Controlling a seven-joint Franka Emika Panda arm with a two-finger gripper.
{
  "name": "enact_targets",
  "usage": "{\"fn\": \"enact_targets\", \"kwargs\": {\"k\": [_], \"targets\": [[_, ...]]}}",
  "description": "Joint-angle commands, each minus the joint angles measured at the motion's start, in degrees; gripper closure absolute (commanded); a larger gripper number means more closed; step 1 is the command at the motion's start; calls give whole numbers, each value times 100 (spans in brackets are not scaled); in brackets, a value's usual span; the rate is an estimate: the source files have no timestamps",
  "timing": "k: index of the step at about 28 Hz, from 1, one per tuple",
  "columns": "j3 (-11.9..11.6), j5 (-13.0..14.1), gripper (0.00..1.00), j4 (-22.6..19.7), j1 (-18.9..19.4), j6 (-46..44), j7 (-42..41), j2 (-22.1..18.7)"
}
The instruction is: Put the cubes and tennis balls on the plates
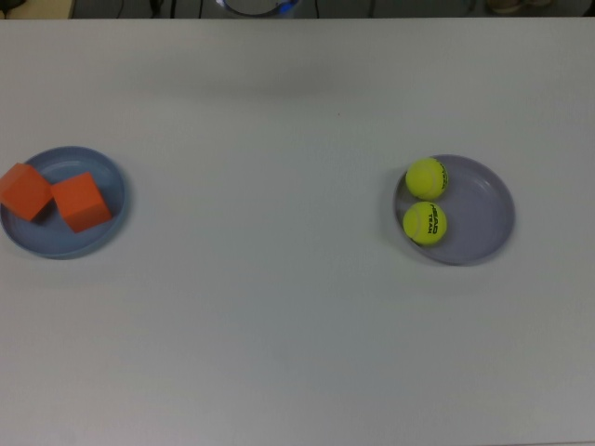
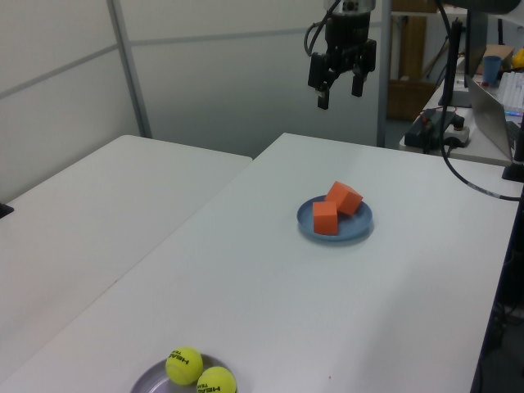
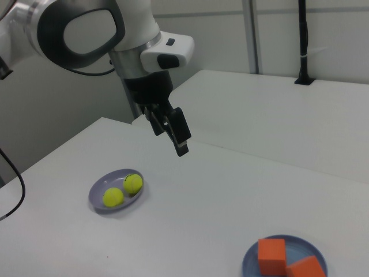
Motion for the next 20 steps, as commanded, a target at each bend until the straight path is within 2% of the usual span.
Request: {"fn": "enact_targets", "kwargs": {"k": [1,20], "targets": [[1,18,0,-146,14,-21,-39,-85],[-51,97,0,-102,-12,-4,-57,39]]}}
